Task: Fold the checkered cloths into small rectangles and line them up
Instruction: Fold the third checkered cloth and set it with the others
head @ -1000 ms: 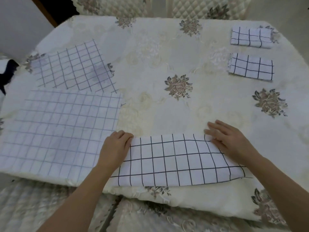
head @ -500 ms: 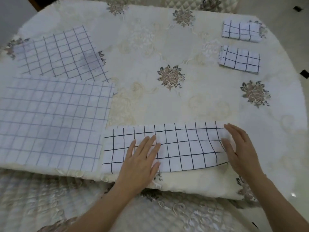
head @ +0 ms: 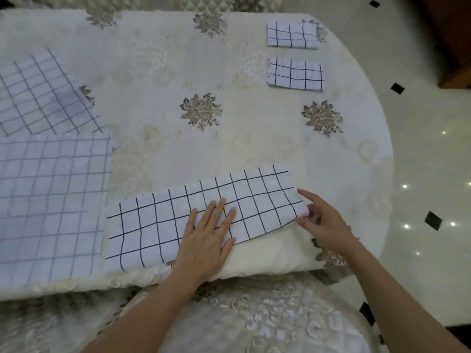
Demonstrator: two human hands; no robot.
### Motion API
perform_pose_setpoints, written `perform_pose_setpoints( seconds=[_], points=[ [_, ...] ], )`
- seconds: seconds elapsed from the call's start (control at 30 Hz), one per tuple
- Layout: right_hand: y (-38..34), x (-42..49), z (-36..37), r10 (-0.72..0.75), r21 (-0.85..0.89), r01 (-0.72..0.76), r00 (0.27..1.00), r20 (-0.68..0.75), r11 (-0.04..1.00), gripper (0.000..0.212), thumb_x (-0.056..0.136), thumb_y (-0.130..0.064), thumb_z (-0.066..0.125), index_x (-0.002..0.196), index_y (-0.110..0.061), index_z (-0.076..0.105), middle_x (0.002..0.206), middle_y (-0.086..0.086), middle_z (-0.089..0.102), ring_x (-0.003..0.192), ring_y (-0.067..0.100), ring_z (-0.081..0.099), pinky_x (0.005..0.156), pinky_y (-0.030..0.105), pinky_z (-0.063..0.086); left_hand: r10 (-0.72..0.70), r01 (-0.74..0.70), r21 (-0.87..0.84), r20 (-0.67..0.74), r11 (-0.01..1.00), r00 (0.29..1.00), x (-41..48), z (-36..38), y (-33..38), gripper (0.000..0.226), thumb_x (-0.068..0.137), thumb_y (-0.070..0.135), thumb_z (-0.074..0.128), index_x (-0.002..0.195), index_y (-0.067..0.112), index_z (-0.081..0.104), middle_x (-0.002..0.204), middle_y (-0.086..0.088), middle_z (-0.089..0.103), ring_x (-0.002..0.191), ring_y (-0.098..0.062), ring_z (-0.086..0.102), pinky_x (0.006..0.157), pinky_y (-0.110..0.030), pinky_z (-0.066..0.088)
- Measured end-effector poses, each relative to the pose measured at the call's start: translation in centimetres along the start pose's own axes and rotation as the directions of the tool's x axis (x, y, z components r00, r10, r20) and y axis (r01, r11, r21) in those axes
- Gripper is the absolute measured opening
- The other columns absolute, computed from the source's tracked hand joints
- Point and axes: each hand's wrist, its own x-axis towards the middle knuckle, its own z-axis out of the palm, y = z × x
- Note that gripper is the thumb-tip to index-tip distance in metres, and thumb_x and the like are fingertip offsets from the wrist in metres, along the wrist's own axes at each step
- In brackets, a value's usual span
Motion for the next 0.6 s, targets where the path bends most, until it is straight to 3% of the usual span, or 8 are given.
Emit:
perform_pose_setpoints(
  seconds=[0.07, 0.13, 0.27, 0.37, 0.47, 0.53, 0.6],
  points=[
    [0.5, -0.3, -0.6, -0.015, -0.020, 0.016, 1.000, 0.026, 1.000, 0.063, 0.092, -0.018, 0.069, 0.136, -0.056, 0.044, 0.082, 0.014, 0.059, 0.060, 0.012, 0.047, 0.063, 0.023, 0.045, 0.005, -0.004, 0.019, -0.006, 1.000, 1.000, 0.0, 0.3, 0.0, 0.066, 0.103, 0.054, 0.028, 0.159, 0.025, 0.011, 0.167, -0.004, 0.004, 0.154, -0.022, 0.006, 0.119, -0.056, 0.021],
    [0.9, -0.7, -1.3, -0.011, -0.060, 0.014, 0.999, 0.044, 0.998, 0.065, 0.092, -0.013, 0.069, 0.140, -0.049, 0.044, 0.080, -0.003, 0.063, 0.057, 0.003, 0.048, 0.062, 0.015, 0.042, 0.010, -0.010, 0.027, -0.021, 1.000, 1.000, 0.0, 0.4, 0.1, 0.066, 0.102, 0.053, 0.029, 0.159, 0.025, 0.013, 0.167, -0.004, 0.005, 0.154, -0.022, 0.007, 0.119, -0.056, 0.020],
    [1.2, -1.2, -1.8, -0.037, -0.207, 0.060, 0.993, 0.113, 0.977, 0.068, 0.091, -0.007, 0.065, 0.146, -0.039, 0.040, 0.086, -0.012, 0.065, 0.072, 0.003, 0.058, 0.065, 0.016, 0.043, 0.041, -0.040, 0.024, -0.023, 0.999, 0.999, 0.2, 0.5, 0.2, 0.065, 0.102, 0.052, 0.031, 0.159, 0.025, 0.013, 0.167, -0.003, 0.004, 0.154, -0.022, 0.007, 0.119, -0.056, 0.020],
    [0.7, -1.1, -0.8, -0.120, -0.323, 0.092, 0.990, -0.067, 0.942, 0.048, 0.093, -0.022, 0.059, 0.140, -0.018, 0.052, 0.087, -0.007, 0.061, 0.076, 0.016, 0.055, 0.071, 0.022, 0.048, 0.044, -0.043, 0.014, -0.015, 0.999, 0.999, 0.3, 0.5, 0.1, 0.065, 0.103, 0.053, 0.028, 0.159, 0.026, 0.012, 0.168, -0.002, 0.003, 0.154, -0.021, 0.006, 0.119, -0.056, 0.020],
    [-1.3, -0.1, 3.1, -0.381, -0.528, 0.199, 0.887, -0.261, 0.825, 0.046, 0.093, -0.039, 0.049, 0.126, -0.010, 0.062, 0.105, 0.006, 0.060, 0.097, 0.028, 0.054, 0.079, 0.046, 0.052, 0.057, -0.057, 0.002, -0.014, 0.998, 0.998, 0.5, 0.0, 0.1, 0.066, 0.103, 0.056, 0.024, 0.159, 0.025, 0.010, 0.168, -0.002, 0.001, 0.154, -0.020, 0.003, 0.119, -0.057, 0.020],
    [-3.4, 1.2, 6.8, -0.480, -0.593, 0.289, 0.856, -0.191, 0.752, 0.046, 0.096, -0.038, 0.049, 0.132, -0.011, 0.059, 0.129, 0.010, 0.058, 0.122, 0.032, 0.052, 0.096, 0.050, 0.048, 0.003, -0.003, 0.001, -0.041, 1.000, 0.999, 0.4, -0.6, -0.4, 0.066, 0.103, 0.056, 0.021, 0.160, 0.025, 0.010, 0.168, -0.002, 0.001, 0.154, -0.020, 0.000, 0.121, -0.055, 0.017],
    [-4.7, 2.7, 9.8, -0.480, -0.654, 0.321, 0.874, -0.074, 0.685, 0.056, 0.100, -0.047, 0.042, 0.147, -0.017, 0.046, 0.155, 0.007, 0.041, 0.146, 0.030, 0.031, 0.117, 0.051, 0.029, -0.108, 0.109, 0.006, -0.075, 0.994, 0.991, -0.3, -1.1, -1.8, 0.066, 0.103, 0.056, 0.022, 0.159, 0.025, 0.010, 0.167, -0.003, 0.002, 0.154, -0.020, 0.000, 0.122, -0.053, 0.014]
  ],
)
